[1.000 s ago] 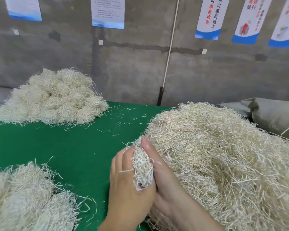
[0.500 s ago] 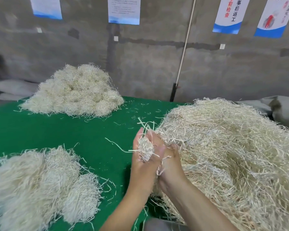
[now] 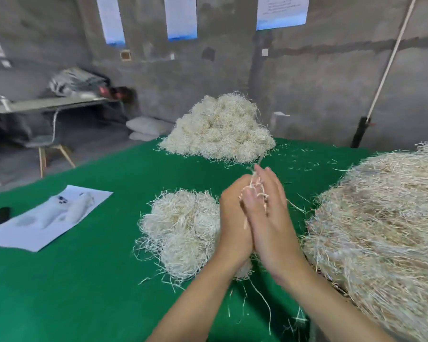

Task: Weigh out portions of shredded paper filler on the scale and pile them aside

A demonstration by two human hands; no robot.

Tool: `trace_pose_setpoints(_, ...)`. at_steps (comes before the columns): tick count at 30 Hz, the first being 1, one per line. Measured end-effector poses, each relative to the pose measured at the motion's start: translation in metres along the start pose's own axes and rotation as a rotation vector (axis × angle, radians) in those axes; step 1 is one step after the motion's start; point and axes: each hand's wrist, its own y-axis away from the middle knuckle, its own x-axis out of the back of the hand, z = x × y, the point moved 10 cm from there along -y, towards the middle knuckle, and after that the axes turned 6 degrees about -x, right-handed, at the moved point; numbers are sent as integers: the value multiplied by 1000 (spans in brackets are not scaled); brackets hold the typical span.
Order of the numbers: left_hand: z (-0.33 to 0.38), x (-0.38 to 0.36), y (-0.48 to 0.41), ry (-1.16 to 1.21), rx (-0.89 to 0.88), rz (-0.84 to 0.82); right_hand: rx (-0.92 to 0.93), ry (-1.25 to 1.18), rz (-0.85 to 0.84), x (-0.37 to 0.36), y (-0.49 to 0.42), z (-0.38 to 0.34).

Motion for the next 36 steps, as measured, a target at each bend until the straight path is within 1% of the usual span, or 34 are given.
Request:
trace_pose_setpoints(1,-8,10,-1,83,64,30,62,78,-13,-9,3,-2)
trace_pose_setpoints(2,-17,16,-1,211,173,44,117,135,-3,-16,6,-2)
trace_pose_setpoints(3,-24,16,0,355,293,16,160,183,36,-18,7,-1)
trace_pose_setpoints(4,-30,9,2,504,407,-67,189,204,100,-17,7,-2)
trace_pose_setpoints(5,-28,3,4,610,465,-154,189,195,169,-12,4,1)
trace_pose_setpoints(6,-24,1,4,682,492,-201,170,188,217,-9,0,3)
trace_pose_setpoints(7,-22,2,2,682,480,-225,131,189,244,-8,-6,7)
trace_pose_setpoints(8,-23,5,1,620,461,-235,65,172,257,-7,-14,13)
trace_pose_setpoints(9,-25,10,1,451,410,-250,-41,78,283,-4,-23,23)
trace_pose_setpoints(10,-24,13,-1,207,320,-306,-195,-141,312,-1,-32,38)
trace_pose_setpoints(11,-20,13,-3,-97,191,-385,-353,-433,311,-7,-38,54)
trace_pose_setpoints(12,-14,13,-7,-383,33,-432,-475,-691,279,-20,-41,63)
trace_pose_setpoints(13,-10,15,-11,-576,-100,-442,-580,-869,220,-35,-43,68)
trace_pose_setpoints(14,-8,21,-18,-644,-176,-407,-682,-977,133,-51,-44,70)
trace_pose_setpoints(15,-6,29,-28,-675,-239,-355,-763,-1029,27,-66,-42,70)
trace_pose_setpoints(17,-1,46,-51,-780,-333,-241,-830,-982,-200,-88,-37,62)
trace_pose_setpoints(18,2,52,-62,-840,-366,-191,-821,-900,-274,-92,-38,60)
trace_pose_setpoints(19,7,58,-74,-883,-406,-140,-797,-814,-299,-91,-41,59)
trace_pose_setpoints(20,15,65,-84,-915,-452,-71,-774,-739,-272,-85,-46,61)
trace_pose_setpoints(22,34,80,-102,-971,-541,83,-743,-584,-112,-60,-52,73)
trace_pose_setpoints(23,37,83,-109,-1002,-564,123,-737,-527,-45,-46,-54,78)
trace_pose_setpoints(24,33,81,-115,-1043,-560,109,-734,-509,-8,-35,-56,82)
trace_pose_setpoints(25,20,74,-118,-1087,-530,38,-739,-517,3,-28,-55,87)
trace_pose_setpoints(28,-45,47,-99,-1208,-358,-288,-768,-517,5,-16,-45,96)
trace_pose_setpoints(29,-74,43,-89,-1267,-271,-394,-769,-512,6,-13,-43,99)
trace_pose_setpoints(31,-136,45,-63,-1410,-71,-657,-772,-505,15,-6,-39,103)
trace_pose_setpoints(33,-186,51,-34,-1428,115,-909,-785,-495,19,1,-35,106)
trace_pose_setpoints(34,-195,52,-25,-1397,141,-966,-788,-484,9,5,-34,107)
trace_pose_setpoints(36,-191,46,-24,-1338,55,-960,-781,-452,-23,10,-32,106)
